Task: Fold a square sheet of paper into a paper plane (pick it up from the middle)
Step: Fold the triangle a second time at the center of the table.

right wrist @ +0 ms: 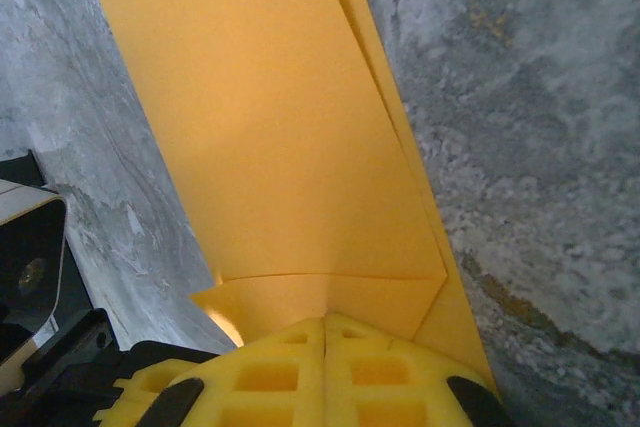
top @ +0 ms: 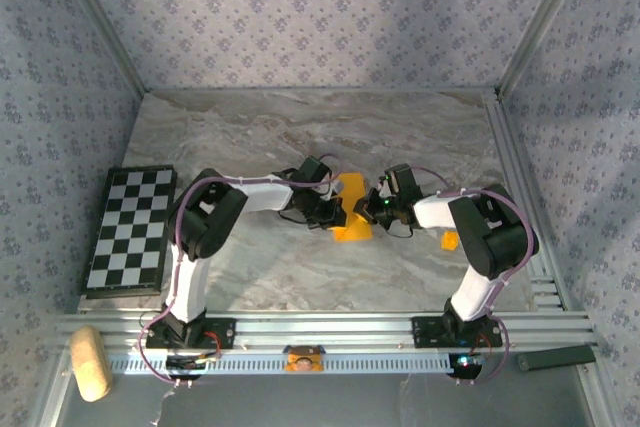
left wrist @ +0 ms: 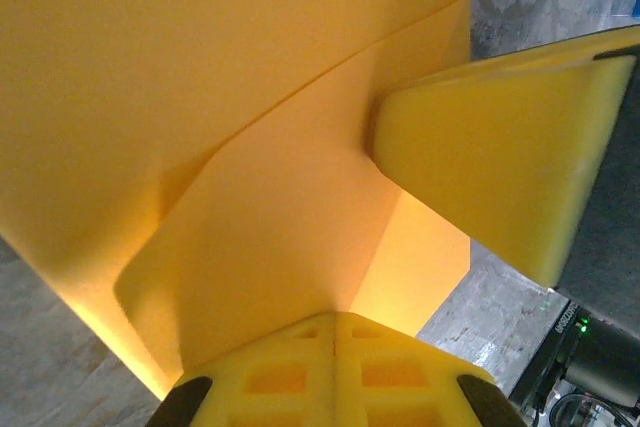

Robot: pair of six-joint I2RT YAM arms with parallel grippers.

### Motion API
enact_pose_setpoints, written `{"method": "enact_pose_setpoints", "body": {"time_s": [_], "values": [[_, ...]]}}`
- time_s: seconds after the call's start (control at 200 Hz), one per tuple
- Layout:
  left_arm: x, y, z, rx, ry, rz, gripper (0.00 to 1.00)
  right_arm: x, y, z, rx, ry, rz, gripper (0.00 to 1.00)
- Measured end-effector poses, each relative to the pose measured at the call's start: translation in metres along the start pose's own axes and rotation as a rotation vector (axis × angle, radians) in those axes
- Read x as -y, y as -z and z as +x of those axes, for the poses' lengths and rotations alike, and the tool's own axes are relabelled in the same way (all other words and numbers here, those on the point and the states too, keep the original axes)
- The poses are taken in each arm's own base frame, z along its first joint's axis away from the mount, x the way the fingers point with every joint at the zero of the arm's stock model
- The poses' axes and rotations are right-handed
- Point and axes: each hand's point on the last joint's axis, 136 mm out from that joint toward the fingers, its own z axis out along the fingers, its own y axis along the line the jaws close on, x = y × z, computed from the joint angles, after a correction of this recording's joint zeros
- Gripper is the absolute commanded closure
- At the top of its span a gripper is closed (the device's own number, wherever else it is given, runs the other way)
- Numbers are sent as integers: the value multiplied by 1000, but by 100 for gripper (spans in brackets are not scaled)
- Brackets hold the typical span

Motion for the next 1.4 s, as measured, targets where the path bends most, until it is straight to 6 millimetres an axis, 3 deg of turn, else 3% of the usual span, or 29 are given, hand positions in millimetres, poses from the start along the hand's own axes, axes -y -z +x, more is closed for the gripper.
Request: {"method": "enact_pose_setpoints", "body": {"time_s": [0.435, 0.6, 0.894, 1.024, 1.114, 1.269, 1.399], "values": [[-3, 3, 4, 3, -64, -11, 100, -19, 8, 2, -19, 103, -31, 93], [-3, 3, 4, 1, -79, -14, 100, -1, -4, -4, -77, 87, 1, 97], [-7, 6, 0, 7, -82, -13, 100, 15, 13, -39, -23, 25, -27, 97], [-7, 7, 1, 3, -86, -13, 100, 15, 16, -45, 6, 29, -26, 97], [-7, 7, 1, 2, -90, -12, 100, 8, 22, -44, 22, 50, -33, 95], [-8, 7, 1, 0, -94, -10, 100, -20, 21, -30, 10, 127, -77, 97], [-8, 8, 2, -3, -98, -9, 100, -19, 8, -15, -37, 138, -63, 98]]}}
